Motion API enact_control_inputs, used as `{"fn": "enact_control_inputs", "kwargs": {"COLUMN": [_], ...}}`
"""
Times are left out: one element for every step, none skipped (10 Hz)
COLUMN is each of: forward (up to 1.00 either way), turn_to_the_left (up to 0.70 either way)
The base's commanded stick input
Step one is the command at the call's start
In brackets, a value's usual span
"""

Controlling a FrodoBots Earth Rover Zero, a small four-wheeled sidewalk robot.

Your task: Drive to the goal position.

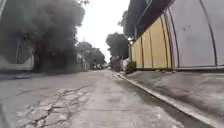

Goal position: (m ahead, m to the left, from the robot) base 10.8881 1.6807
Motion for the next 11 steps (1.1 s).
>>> {"fn": "enact_control_inputs", "kwargs": {"forward": [0.70,0.70,0.70,0.70,0.70,0.70,0.70,0.70,0.70,0.70,0.70], "turn_to_the_left": [-0.12,0.00,0.00,0.00,0.00,0.00,0.00,0.00,0.00,0.00,0.00]}}
